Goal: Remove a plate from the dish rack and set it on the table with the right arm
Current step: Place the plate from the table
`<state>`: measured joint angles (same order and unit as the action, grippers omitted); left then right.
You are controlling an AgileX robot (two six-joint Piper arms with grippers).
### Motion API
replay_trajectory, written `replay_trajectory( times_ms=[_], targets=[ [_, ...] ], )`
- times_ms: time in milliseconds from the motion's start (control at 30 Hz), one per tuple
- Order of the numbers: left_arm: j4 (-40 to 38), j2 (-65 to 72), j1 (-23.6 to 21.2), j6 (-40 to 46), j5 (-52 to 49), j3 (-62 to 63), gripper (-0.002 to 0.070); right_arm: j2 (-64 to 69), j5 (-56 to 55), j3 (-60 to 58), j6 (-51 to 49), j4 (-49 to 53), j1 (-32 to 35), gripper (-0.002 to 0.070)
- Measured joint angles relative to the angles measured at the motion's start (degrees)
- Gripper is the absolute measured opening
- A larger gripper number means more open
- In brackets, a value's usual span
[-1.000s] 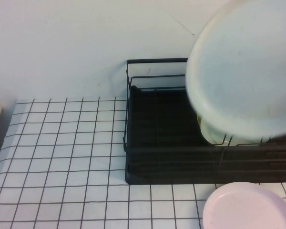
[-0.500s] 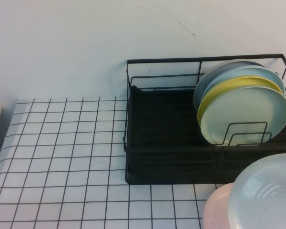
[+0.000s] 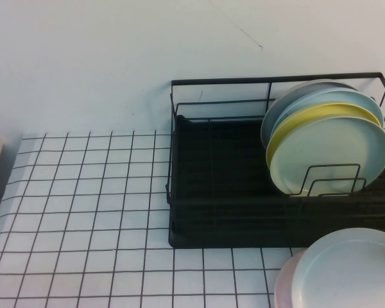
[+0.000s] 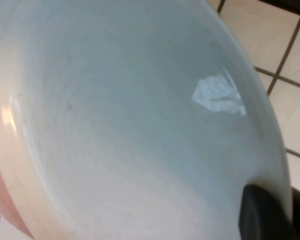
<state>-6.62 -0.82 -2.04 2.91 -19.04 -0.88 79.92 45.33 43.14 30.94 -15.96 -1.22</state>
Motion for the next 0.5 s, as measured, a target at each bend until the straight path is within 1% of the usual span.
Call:
replay_trajectory(
  times_ms=[100, 200, 333, 433, 500],
  targets=[
    [0.0, 0.0, 0.0, 0.0, 0.0, 0.0, -0.0004, 1.2, -0.7, 0.0, 2.2, -1.4, 0.0, 0.0032],
    [0.0, 0.0, 0.0, 0.0, 0.0, 0.0, -0.0004, 1.7, -1.5, 0.0, 5.4, -4.9, 0.0, 0.0034],
    [0.0, 0.0, 0.0, 0.0, 0.0, 0.0, -0.0004, 2.0, -2.1, 0.0, 8.4, -8.4, 0.0, 0.0062],
    [0.0, 0.0, 0.0, 0.0, 0.0, 0.0, -0.0004, 2.6, -2.2, 0.0, 8.8, -9.0, 0.0, 0.0129],
    [0.0, 0.0, 0.0, 0.0, 0.0, 0.0, -0.0004, 3.1, -2.3, 0.0, 8.9, -9.1, 0.0, 0.0188]
  ],
)
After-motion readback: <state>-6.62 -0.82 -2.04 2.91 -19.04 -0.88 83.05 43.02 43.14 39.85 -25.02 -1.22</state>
